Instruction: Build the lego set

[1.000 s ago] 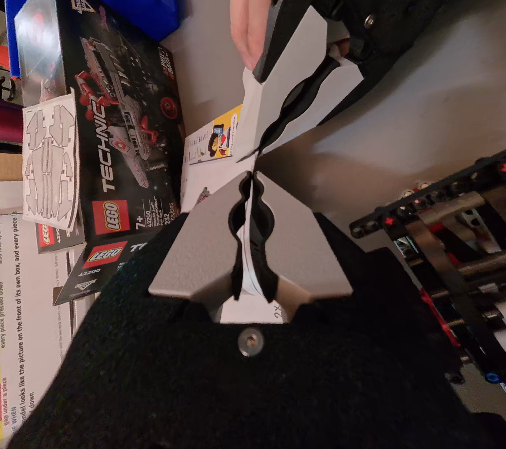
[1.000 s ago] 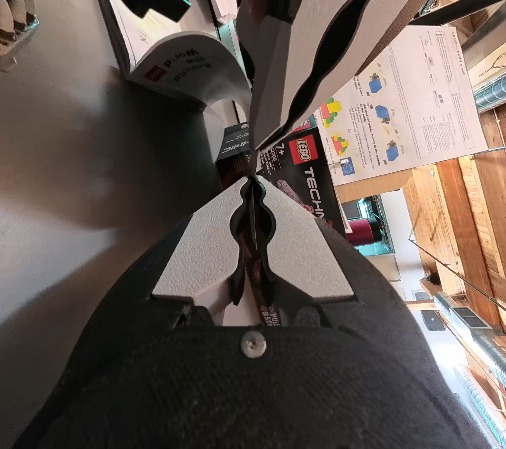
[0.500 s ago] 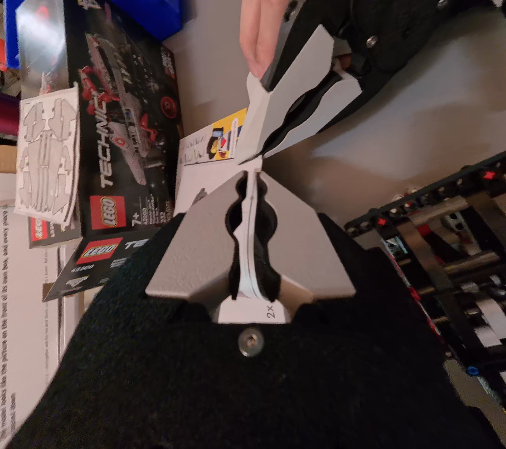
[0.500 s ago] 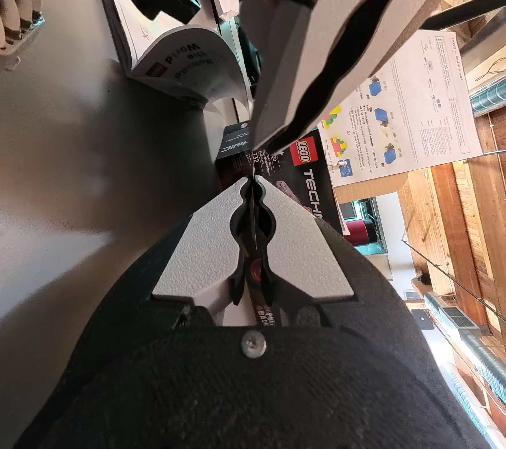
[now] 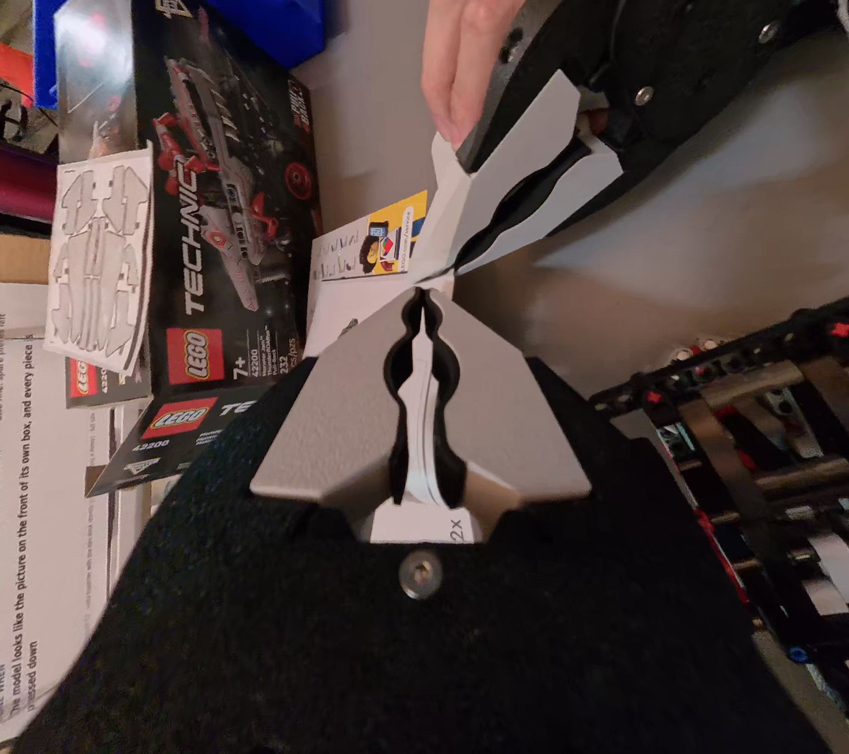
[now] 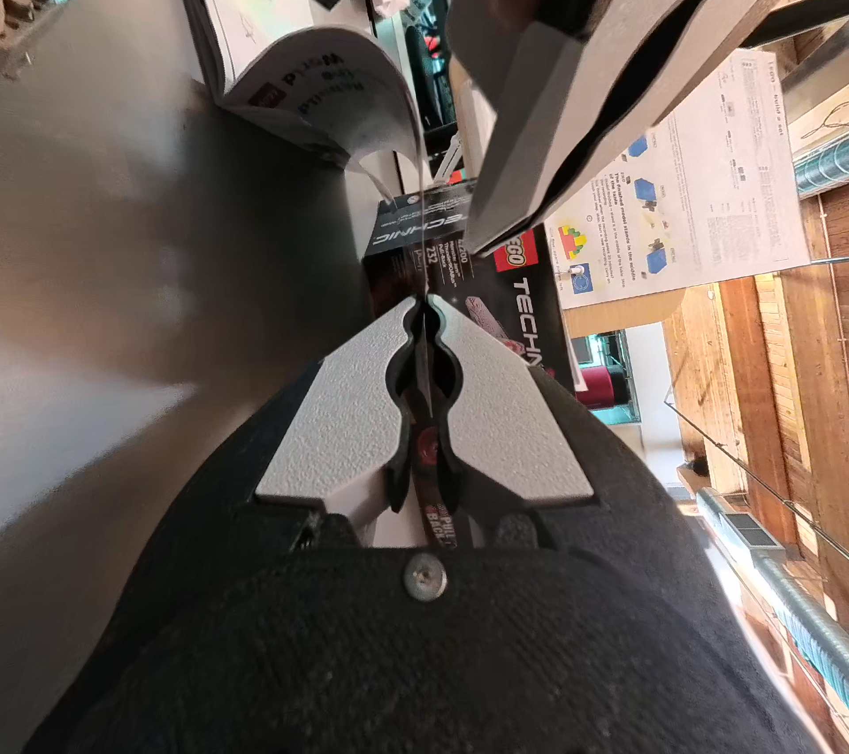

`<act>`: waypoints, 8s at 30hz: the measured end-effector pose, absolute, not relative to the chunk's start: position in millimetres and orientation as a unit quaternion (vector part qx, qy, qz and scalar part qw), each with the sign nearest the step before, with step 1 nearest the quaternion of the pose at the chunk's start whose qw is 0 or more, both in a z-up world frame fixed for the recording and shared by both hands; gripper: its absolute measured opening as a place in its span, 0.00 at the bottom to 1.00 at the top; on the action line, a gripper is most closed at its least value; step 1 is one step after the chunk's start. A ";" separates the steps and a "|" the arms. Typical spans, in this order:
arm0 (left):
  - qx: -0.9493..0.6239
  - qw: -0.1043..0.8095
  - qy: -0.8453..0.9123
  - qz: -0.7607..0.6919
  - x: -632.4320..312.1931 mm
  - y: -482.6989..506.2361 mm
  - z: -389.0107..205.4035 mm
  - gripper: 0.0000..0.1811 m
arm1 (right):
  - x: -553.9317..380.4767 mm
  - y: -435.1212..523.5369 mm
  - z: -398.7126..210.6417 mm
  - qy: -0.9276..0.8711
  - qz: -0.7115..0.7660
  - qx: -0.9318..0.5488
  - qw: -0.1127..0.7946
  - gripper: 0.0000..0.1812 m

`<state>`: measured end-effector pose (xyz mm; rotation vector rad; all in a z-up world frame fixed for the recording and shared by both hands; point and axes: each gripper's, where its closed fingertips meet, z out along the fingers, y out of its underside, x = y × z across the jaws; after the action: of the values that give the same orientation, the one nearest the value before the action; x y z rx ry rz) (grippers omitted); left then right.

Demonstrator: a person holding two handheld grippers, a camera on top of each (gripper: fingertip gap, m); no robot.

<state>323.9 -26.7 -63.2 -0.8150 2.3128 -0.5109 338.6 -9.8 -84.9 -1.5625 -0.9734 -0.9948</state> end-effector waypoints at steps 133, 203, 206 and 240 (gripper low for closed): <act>-0.471 0.378 0.786 -0.128 287.3 69.1 -76.3 0.00 | 347.4 -2.9 -118.4 -0.432 -0.464 -0.648 0.422 0.00; -0.414 0.268 0.798 -0.346 109.2 48.5 -128.7 0.25 | 459.1 -70.1 -99.6 -0.167 -0.459 -0.717 0.498 0.09; -0.384 0.251 0.802 -0.382 102.3 35.4 -121.7 0.29 | 456.7 -69.1 -100.0 -0.165 -0.448 -0.718 0.506 0.11; -0.488 0.363 0.659 -0.441 67.1 -89.8 -87.2 0.21 | 131.6 -113.4 -65.2 -0.149 -0.003 -0.754 0.640 0.30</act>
<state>67.1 -89.8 -87.2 -1.2572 1.6974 -1.1358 131.6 -113.4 -65.2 -1.7200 -0.3398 -0.0073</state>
